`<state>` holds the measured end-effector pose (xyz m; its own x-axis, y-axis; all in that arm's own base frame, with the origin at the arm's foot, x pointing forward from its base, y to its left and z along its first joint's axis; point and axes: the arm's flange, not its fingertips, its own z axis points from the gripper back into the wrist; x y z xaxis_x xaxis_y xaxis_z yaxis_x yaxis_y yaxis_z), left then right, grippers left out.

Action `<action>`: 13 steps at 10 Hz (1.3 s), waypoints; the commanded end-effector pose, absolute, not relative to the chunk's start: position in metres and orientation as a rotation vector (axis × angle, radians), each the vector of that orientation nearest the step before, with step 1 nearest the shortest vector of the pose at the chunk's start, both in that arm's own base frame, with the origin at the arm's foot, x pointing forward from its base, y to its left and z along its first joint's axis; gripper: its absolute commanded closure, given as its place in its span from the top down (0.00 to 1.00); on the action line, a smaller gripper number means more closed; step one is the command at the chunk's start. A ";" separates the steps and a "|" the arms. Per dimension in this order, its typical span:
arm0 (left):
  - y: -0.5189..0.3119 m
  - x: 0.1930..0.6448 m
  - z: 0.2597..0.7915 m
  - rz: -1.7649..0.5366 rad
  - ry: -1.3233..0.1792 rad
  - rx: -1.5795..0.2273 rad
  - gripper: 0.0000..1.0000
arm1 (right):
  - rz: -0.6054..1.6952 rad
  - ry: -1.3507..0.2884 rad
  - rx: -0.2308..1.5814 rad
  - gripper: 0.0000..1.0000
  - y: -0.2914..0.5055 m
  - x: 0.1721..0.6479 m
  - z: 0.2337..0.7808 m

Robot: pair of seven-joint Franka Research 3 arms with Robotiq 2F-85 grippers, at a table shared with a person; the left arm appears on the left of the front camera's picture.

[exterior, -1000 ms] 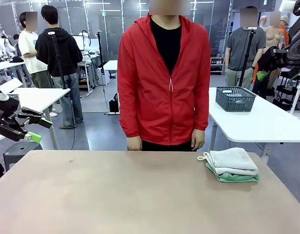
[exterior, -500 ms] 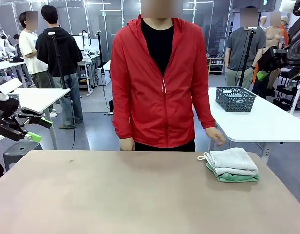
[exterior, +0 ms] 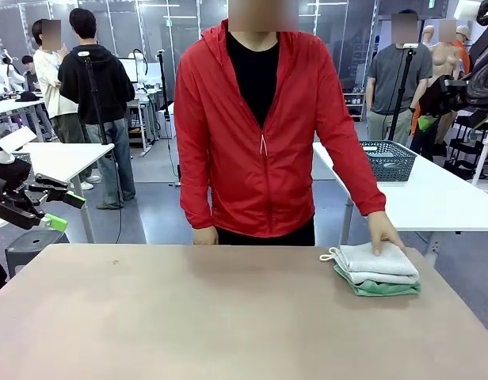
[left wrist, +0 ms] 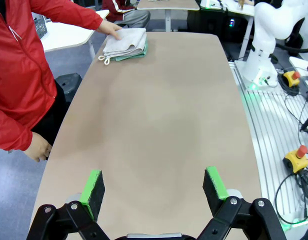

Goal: Fold the towels and place them in the basket.
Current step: Stack the folded Towel with hook on the right side of the table.

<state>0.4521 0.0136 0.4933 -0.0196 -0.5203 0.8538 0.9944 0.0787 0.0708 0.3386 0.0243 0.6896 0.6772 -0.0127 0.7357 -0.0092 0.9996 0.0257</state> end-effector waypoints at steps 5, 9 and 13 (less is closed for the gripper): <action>0.014 0.452 0.494 -1.384 -0.880 -0.715 1.00 | -0.006 -0.821 0.028 0.86 0.025 0.339 0.691; 0.014 0.452 0.494 -1.384 -0.880 -0.715 1.00 | -0.006 -0.821 0.028 0.86 0.025 0.339 0.691; 0.014 0.452 0.494 -1.384 -0.880 -0.715 1.00 | -0.006 -0.821 0.028 0.86 0.025 0.339 0.691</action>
<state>0.4521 0.0136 0.4933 -0.0196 -0.5203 0.8538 0.9944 0.0787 0.0708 0.3386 0.0242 0.6896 0.6772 -0.0116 0.7357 -0.0091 0.9997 0.0242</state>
